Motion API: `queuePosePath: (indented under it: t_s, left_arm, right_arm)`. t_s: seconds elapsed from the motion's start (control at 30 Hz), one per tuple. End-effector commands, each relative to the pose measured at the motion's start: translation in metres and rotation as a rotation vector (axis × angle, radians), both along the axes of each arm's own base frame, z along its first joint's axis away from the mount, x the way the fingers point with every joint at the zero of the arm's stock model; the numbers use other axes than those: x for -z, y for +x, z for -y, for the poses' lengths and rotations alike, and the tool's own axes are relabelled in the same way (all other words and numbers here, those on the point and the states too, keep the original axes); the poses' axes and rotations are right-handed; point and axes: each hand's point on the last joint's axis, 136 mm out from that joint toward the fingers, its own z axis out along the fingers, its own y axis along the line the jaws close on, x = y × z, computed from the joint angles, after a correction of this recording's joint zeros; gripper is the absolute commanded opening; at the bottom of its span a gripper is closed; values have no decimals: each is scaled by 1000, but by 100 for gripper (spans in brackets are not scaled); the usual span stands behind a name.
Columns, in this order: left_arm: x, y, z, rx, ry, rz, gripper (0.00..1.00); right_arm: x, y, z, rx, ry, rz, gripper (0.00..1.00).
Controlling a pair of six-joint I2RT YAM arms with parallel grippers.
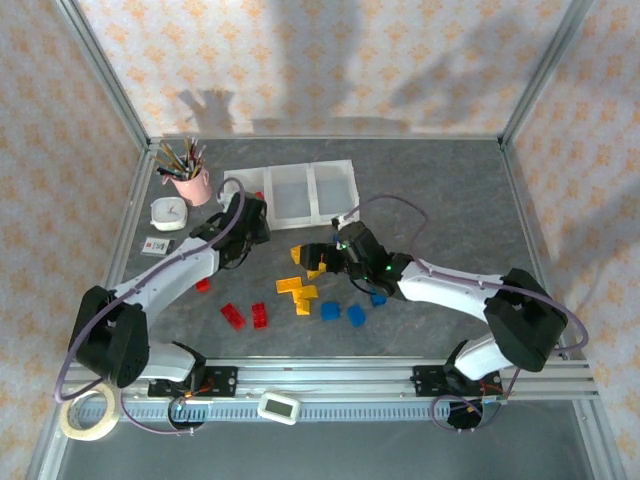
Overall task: Sort the legos into containers by color
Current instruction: Place the lego in the container.
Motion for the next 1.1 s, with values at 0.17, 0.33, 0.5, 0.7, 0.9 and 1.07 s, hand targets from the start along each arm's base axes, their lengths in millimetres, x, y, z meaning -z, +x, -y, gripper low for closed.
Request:
queuePosePath:
  t_s: [0.17, 0.33, 0.5, 0.7, 0.9, 1.07]
  left_arm:
    - [-4, 63, -40, -151, 66, 45, 44]
    - [5, 98, -57, -174, 128, 20, 45]
    - [6, 122, -57, -162, 161, 5, 54]
    - [3, 124, -59, -164, 178, -1, 65]
    - [-9, 113, -52, -132, 132, 6, 66]
    - [-10, 76, -45, -89, 38, 27, 67]
  right_arm:
    - [-27, 26, 0, 63, 48, 75, 100]
    - [-30, 30, -2, 61, 39, 94, 100]
    - [-36, 33, -4, 54, 37, 108, 100]
    - [-46, 32, -9, 23, 38, 126, 100]
    - [-53, 27, -6, -3, 15, 140, 100]
    - [-41, 11, -8, -57, -11, 122, 100]
